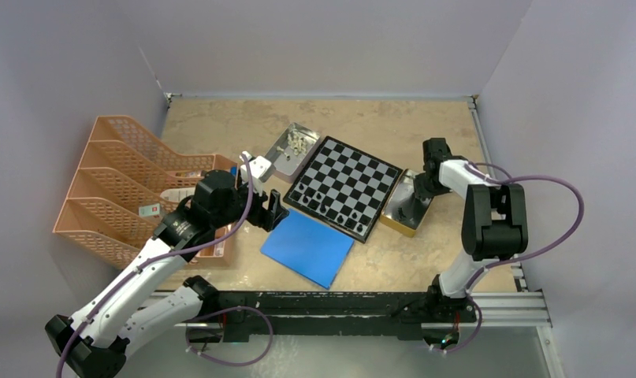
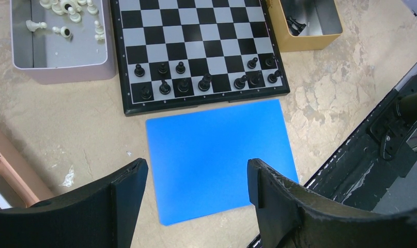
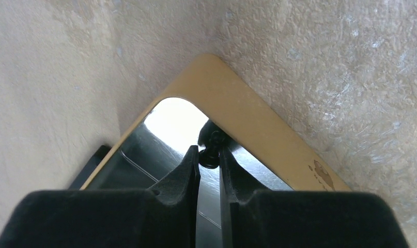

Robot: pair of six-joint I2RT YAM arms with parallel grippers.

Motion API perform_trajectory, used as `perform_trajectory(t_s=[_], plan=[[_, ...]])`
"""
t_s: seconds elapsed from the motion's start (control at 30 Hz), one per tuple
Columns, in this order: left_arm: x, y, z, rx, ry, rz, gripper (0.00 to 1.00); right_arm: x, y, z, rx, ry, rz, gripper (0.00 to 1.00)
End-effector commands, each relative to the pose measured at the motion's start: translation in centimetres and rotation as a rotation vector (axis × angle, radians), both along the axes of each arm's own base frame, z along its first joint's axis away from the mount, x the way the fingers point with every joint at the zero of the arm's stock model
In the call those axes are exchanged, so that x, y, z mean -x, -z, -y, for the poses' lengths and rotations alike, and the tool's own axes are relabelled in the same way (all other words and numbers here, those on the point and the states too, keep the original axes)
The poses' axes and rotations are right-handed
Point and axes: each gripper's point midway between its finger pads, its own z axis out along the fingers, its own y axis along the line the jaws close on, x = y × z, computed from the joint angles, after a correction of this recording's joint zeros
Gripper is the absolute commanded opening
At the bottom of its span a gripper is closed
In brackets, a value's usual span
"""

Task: Set up the chess pieces on the board
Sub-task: Pick up the chess piece from the storage box, then place the chess piece on the chessboard.

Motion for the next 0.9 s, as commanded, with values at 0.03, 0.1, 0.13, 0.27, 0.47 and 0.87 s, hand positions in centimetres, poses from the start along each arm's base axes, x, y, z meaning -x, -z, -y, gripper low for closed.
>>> perform_trajectory(t_s=[0.03,0.1,0.13,0.27,0.47,0.87], plan=[[-0.2,-0.6,0.0,0.002,0.005,0.037,0.7,0.0,-1.5,-0.1,0.021,-0.107,0.014,0.08],[-0.3,-0.5,0.1,0.0,0.011,0.033,0.7,-0.2,-2.6,0.1,0.04,-0.127,0.024,0.06],[-0.2,-0.3,0.1,-0.002,0.011,0.028,0.7,-0.3,-3.3,0.4,0.058,-0.134,0.034,0.06],[-0.4,-0.2,0.1,0.0,-0.008,0.008,0.69,-1.0,-7.8,1.1,0.112,-0.156,0.121,0.06],[-0.4,-0.3,0.3,0.028,-0.038,-0.033,0.69,-3.1,-15.0,0.2,0.142,-0.272,0.372,0.07],[-0.2,-0.1,2.0,0.108,-0.041,-0.15,0.69,-1.9,-25.3,-11.7,0.134,-1.051,1.112,0.09]])
